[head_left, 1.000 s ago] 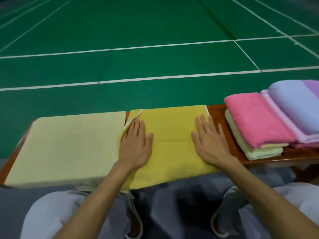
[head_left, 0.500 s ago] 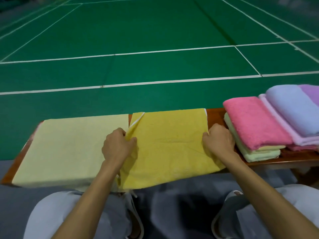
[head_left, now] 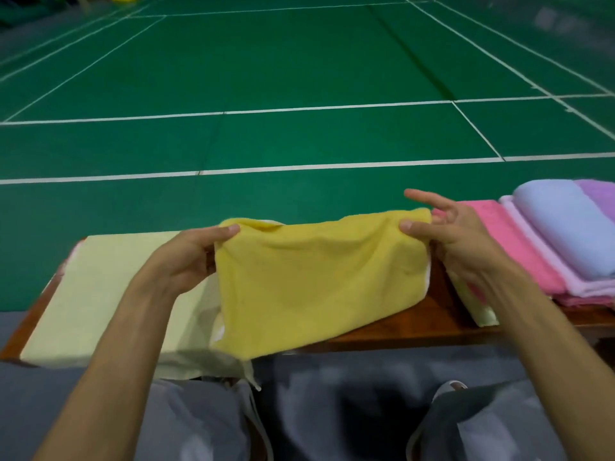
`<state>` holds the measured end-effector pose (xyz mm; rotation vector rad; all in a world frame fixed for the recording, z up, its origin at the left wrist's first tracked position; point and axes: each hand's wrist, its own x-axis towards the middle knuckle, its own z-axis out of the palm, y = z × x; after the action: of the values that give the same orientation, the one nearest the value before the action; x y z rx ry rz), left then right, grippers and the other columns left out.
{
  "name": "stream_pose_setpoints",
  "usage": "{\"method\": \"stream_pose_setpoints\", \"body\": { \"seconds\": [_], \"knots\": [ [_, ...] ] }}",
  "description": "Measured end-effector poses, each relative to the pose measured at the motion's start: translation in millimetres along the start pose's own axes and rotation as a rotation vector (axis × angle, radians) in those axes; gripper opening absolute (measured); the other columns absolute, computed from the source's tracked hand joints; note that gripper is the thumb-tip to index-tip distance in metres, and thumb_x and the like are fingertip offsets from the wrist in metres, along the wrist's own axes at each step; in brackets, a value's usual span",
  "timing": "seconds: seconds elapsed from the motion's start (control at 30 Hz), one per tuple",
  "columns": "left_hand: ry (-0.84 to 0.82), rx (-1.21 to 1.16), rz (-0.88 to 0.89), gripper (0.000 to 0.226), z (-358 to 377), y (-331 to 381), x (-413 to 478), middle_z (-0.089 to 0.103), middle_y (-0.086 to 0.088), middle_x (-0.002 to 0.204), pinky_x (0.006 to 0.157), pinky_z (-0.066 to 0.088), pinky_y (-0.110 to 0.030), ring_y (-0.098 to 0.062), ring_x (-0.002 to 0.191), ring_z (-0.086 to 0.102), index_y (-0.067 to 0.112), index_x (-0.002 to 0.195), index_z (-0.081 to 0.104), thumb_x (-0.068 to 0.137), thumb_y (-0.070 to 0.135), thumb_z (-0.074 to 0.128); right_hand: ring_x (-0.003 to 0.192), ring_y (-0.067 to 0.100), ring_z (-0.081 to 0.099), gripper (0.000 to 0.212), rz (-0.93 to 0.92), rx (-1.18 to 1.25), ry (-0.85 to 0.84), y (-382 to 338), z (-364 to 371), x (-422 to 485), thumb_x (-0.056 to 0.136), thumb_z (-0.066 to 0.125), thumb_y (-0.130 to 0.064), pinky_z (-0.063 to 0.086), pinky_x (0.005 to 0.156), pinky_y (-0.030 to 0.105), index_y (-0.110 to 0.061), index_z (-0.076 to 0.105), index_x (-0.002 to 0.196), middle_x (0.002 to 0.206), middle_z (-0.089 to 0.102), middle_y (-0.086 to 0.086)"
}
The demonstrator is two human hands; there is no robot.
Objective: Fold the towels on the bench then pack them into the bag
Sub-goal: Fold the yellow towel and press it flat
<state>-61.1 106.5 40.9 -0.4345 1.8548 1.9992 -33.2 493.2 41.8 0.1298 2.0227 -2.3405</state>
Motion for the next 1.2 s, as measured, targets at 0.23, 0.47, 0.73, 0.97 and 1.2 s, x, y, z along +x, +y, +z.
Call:
{"method": "stream_pose_setpoints", "body": {
  "seconds": [0.23,0.47,0.73,0.97,1.2],
  "knots": [
    [0.014,-0.078,0.137,0.034,-5,52,-1,0.071,0.002,0.078,0.086,0.054,-0.031,-0.015,0.078,0.065,0.017,0.094,0.067,0.065,0.024,0.083,0.067,0.011,0.072,0.048,-0.03,-0.21,-0.097,-63,-14,30,0.058,0.083,-0.004,0.059,0.065,0.022,0.001,0.068,0.103,0.071,0.075,0.002],
    [0.156,-0.036,0.273,0.029,24,137,28,0.07,0.0,0.082,0.057,0.053,-0.022,-0.011,0.067,0.063,0.012,0.097,0.069,0.074,0.011,0.086,0.071,0.014,0.066,0.023,-0.291,-0.793,0.149,-110,-11,89,0.084,0.081,-0.006,0.062,0.073,0.036,-0.002,0.074,0.105,0.083,0.075,0.014],
    [0.159,0.074,0.765,0.017,19,165,-10,0.074,0.007,0.074,0.068,0.045,-0.019,-0.009,0.072,0.063,0.017,0.09,0.079,0.077,0.01,0.086,0.071,0.004,0.067,0.021,-0.658,-0.663,0.297,-164,-10,58,0.093,0.073,-0.015,0.063,0.082,0.038,-0.013,0.07,0.113,0.086,0.071,0.002],
    [0.09,0.218,0.706,0.045,-4,65,-57,0.075,0.005,0.072,0.071,0.051,-0.013,-0.004,0.067,0.066,0.009,0.097,0.079,0.056,0.022,0.092,0.06,-0.005,0.061,0.015,-0.46,-0.784,0.042,-114,-32,-10,0.089,0.075,-0.005,0.054,0.066,0.012,0.001,0.074,0.102,0.067,0.071,-0.025],
    [-0.204,0.64,0.121,0.057,-44,-19,-65,0.068,-0.02,0.084,0.087,0.04,-0.035,-0.024,0.082,0.057,0.021,0.097,0.084,0.047,0.044,0.101,0.062,-0.01,0.062,0.017,-0.038,-1.143,-0.343,-45,-44,-49,0.076,0.089,-0.009,0.046,0.062,0.012,-0.024,0.084,0.083,0.075,0.075,-0.021]
  ]
}}
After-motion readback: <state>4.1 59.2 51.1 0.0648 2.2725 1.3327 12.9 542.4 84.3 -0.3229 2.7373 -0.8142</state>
